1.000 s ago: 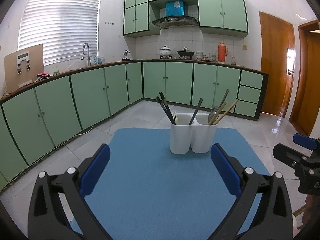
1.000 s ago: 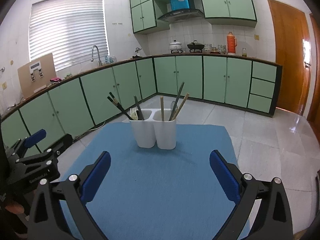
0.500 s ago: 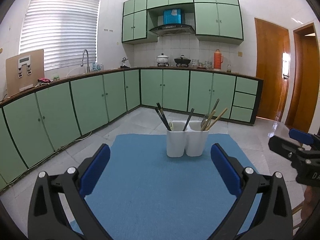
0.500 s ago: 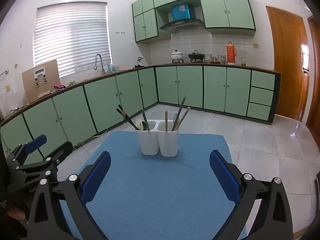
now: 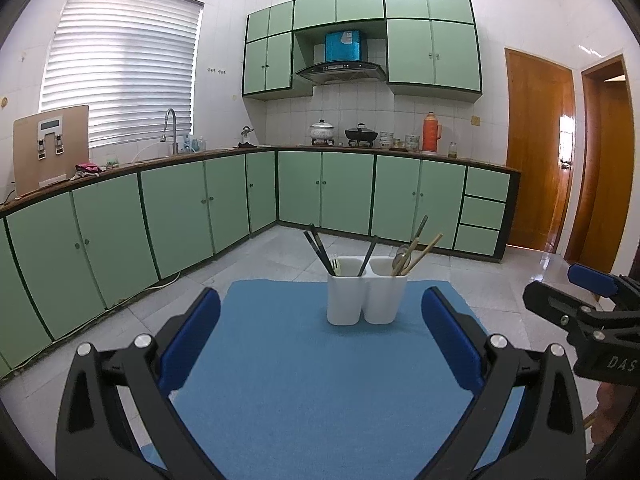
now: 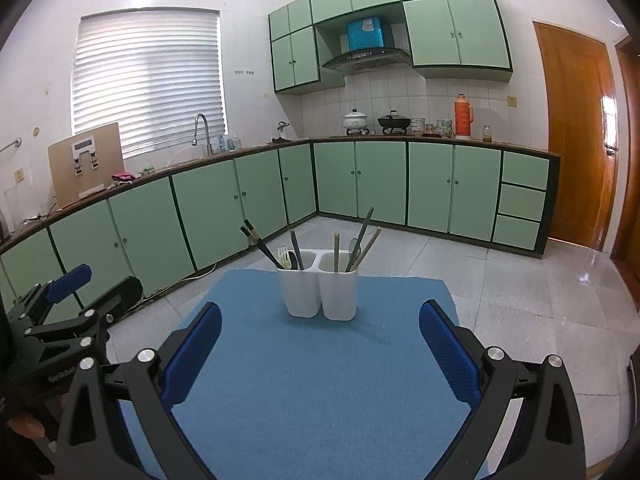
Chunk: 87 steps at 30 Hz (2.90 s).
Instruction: Organize utensils
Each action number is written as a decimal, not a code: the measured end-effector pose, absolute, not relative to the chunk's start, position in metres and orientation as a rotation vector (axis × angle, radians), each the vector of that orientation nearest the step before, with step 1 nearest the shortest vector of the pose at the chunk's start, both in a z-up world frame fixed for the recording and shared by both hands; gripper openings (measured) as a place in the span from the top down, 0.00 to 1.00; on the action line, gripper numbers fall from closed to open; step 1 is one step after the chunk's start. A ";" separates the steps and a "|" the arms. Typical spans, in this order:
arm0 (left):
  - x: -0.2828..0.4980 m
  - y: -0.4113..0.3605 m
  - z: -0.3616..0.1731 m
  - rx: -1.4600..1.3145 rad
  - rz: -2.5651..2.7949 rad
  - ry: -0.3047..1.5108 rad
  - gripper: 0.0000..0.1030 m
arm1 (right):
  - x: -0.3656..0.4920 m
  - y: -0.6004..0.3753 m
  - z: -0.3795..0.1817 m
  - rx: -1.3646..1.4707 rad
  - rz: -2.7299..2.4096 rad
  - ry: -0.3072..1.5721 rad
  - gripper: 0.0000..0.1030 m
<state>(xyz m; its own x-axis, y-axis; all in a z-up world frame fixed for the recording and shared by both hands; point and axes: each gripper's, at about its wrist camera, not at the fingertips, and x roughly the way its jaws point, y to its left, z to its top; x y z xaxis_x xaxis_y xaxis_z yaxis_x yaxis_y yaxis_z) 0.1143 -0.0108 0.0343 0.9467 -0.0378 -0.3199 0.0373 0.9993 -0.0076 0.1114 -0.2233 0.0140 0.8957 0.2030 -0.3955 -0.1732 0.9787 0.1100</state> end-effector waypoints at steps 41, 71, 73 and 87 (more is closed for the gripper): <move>0.099 -0.013 0.041 0.002 -0.044 0.308 0.05 | 0.101 -0.222 0.020 0.071 0.211 0.396 0.06; 0.101 -0.009 0.041 -0.001 -0.043 0.311 0.05 | 0.102 -0.221 0.021 0.071 0.213 0.401 0.06; 0.100 -0.009 0.041 0.000 -0.044 0.310 0.05 | 0.102 -0.221 0.021 0.071 0.214 0.401 0.06; 0.100 -0.008 0.042 0.000 -0.047 0.311 0.05 | 0.102 -0.221 0.021 0.071 0.213 0.401 0.06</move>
<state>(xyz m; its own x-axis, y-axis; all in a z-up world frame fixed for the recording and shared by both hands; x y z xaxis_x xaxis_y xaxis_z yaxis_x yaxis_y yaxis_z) 0.1002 -0.0077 0.0420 0.9510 -0.0463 -0.3058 0.0464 0.9989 -0.0070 0.1017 -0.2208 0.0212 0.8985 0.2199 -0.3800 -0.1918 0.9752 0.1109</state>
